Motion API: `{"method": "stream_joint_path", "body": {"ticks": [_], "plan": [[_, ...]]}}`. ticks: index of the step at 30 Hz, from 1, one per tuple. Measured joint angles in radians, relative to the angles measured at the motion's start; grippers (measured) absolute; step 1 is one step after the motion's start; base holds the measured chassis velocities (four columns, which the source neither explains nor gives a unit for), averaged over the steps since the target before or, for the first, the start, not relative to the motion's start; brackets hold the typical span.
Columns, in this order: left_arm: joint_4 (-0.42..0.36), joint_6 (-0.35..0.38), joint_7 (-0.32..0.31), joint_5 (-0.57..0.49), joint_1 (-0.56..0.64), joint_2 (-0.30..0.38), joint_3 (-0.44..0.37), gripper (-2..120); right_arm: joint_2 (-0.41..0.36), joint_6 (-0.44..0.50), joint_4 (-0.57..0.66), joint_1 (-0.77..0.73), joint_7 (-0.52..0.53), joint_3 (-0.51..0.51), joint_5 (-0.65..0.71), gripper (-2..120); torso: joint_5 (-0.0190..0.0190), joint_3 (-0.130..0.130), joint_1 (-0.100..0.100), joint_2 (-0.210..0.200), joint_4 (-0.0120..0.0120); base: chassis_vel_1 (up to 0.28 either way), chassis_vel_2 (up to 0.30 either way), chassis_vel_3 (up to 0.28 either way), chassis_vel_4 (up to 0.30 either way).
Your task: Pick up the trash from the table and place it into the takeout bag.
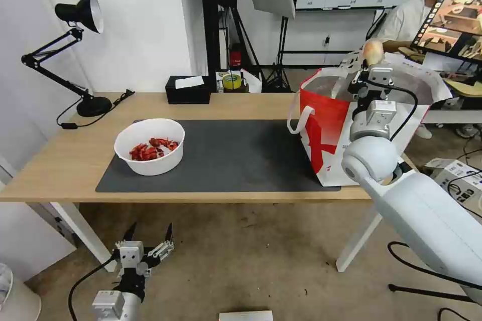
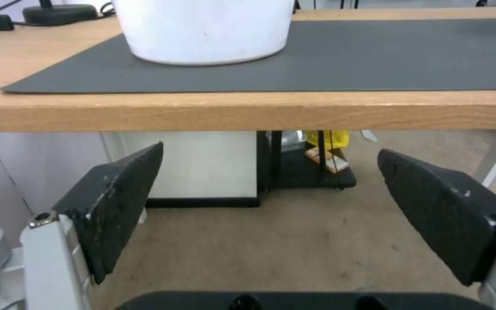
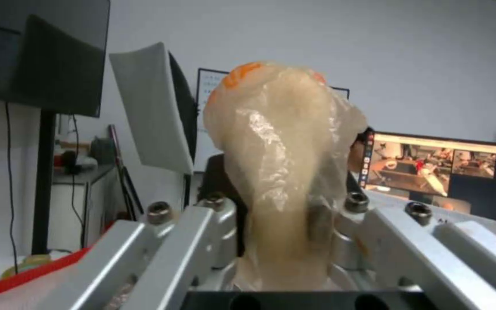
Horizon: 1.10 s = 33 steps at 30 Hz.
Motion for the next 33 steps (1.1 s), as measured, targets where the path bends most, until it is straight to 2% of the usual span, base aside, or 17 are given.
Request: {"method": "stream_joint_path", "body": {"ticks": [2,3,6,7,9,10,12,13,16,17,19,33], "plan": [[0.006,0.0,0.0,0.0,-0.007,-0.001,0.002,100,-0.001,-0.007,-0.003,0.008,-0.003,-0.002,0.014,36,-0.0001,0.0,0.0,0.0,0.0,0.0,0.0,0.0,0.0],[0.006,0.0,0.0,0.0,-0.007,-0.001,0.002,100,-0.001,-0.007,-0.003,0.008,-0.003,-0.002,0.014,36,-0.0001,0.0,0.0,0.0,0.0,0.0,0.0,0.0,0.0],[0.01,0.0,-0.001,0.0,-0.012,-0.005,0.01,100,-0.001,-0.013,-0.009,0.017,-0.004,-0.006,0.03,51,-0.0001,0.0,0.0,0.0,0.0,0.0,0.0,0.0,0.0],[0.01,0.0,-0.001,0.0,-0.012,-0.005,0.01,100,-0.001,-0.013,-0.009,0.017,-0.004,-0.006,0.03,51,-0.0001,0.0,0.0,0.0,0.0,0.0,0.0,0.0,0.0],[0.011,0.001,-0.001,0.002,-0.012,-0.006,0.013,100,0.0,-0.019,-0.008,0.019,-0.002,-0.012,0.047,63,-0.0001,0.0,0.0,0.0,0.0,0.0,0.0,0.0,0.0],[0.011,0.001,-0.001,0.002,-0.012,-0.006,0.013,100,0.0,-0.019,-0.008,0.019,-0.002,-0.012,0.047,63,-0.0001,0.0,0.0,0.0,0.0,0.0,0.0,0.0,0.0],[0.012,0.001,-0.001,0.002,-0.012,-0.005,0.012,100,-0.001,-0.03,0.001,0.016,-0.002,-0.02,0.067,72,-0.0002,0.0,0.0,0.0,0.0,0.0,0.0,0.0,0.0],[0.012,0.001,-0.001,0.002,-0.012,-0.005,0.012,100,-0.001,-0.03,0.001,0.016,-0.002,-0.02,0.067,72,-0.0002,0.0,0.0,0.0,0.0,0.0,0.0,0.0,0.0],[0.012,0.001,-0.002,0.002,-0.012,-0.004,0.012,100,-0.013,-0.075,0.033,0.014,-0.003,-0.026,0.129,88,-0.0001,0.0,0.0,0.0,0.0,0.0,0.0,0.0,0.0],[0.012,0.001,-0.002,0.002,-0.012,-0.004,0.012,100,-0.013,-0.075,0.033,0.014,-0.003,-0.026,0.129,88,-0.0001,0.0,0.0,0.0,0.0,0.0,0.0,0.0,0.0],[0.012,0.002,-0.002,0.002,-0.012,-0.004,0.013,100,-0.026,-0.097,0.048,0.018,-0.004,-0.03,0.172,96,-0.0001,0.0,0.0,0.0,0.0,0.0,0.0,0.0,0.0],[0.009,0.003,-0.002,0.0,-0.02,0.003,0.019,100,-0.051,-0.101,0.06,0.022,-0.007,-0.029,0.177,100,0.0,0.0,0.0,0.0,0.0,0.0,0.0,0.0,0.0]]}}
